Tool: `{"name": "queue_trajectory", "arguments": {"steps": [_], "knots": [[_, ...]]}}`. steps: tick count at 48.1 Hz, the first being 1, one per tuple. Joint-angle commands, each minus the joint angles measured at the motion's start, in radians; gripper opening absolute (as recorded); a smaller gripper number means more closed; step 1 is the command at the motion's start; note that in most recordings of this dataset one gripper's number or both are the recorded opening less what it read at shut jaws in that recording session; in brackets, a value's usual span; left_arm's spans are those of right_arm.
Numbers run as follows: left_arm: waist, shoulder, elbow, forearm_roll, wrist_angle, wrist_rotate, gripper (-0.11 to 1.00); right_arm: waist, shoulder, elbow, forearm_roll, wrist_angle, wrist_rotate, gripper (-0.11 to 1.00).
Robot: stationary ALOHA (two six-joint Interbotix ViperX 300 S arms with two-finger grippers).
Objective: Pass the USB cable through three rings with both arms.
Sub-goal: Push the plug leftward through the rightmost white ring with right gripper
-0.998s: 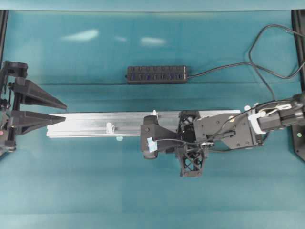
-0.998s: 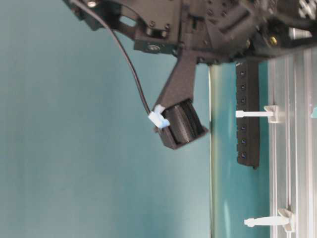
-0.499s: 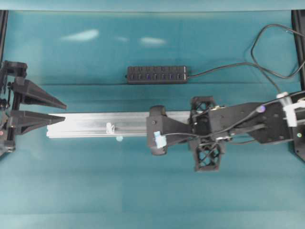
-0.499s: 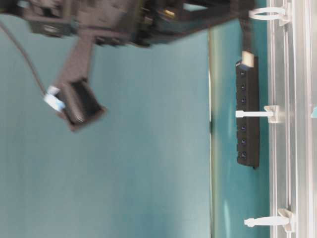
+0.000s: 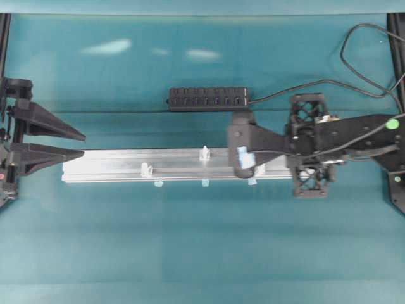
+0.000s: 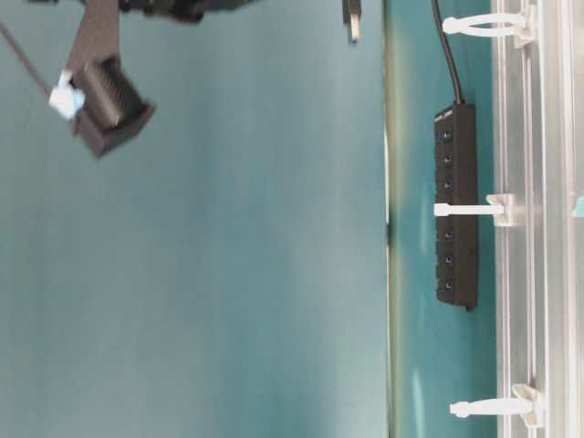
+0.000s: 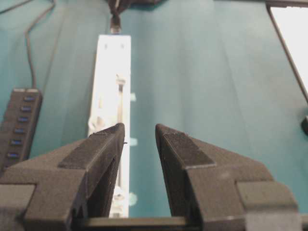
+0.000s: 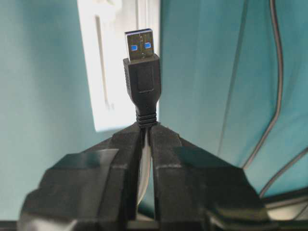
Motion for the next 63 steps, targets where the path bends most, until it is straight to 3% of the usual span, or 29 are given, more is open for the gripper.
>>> {"name": "queue_trajectory", "arguments": {"steps": [1, 15, 24, 63], "knots": [[0.005, -0.005, -0.014, 0.002, -0.003, 0.002, 0.43, -0.005, -0.052, 0.031, -0.006, -0.003, 0.031, -0.08], [0.006, -0.009, -0.017, 0.002, -0.003, 0.002, 0.43, -0.005, -0.181, 0.216, -0.006, -0.1, 0.101, -0.08], [0.017, -0.009, -0.023, 0.002, -0.005, 0.0, 0.43, -0.005, -0.189, 0.29, -0.003, -0.199, 0.112, -0.08], [0.017, -0.003, -0.029, 0.003, -0.005, -0.002, 0.43, -0.006, -0.018, 0.288, 0.003, -0.459, 0.124, -0.08]]}}
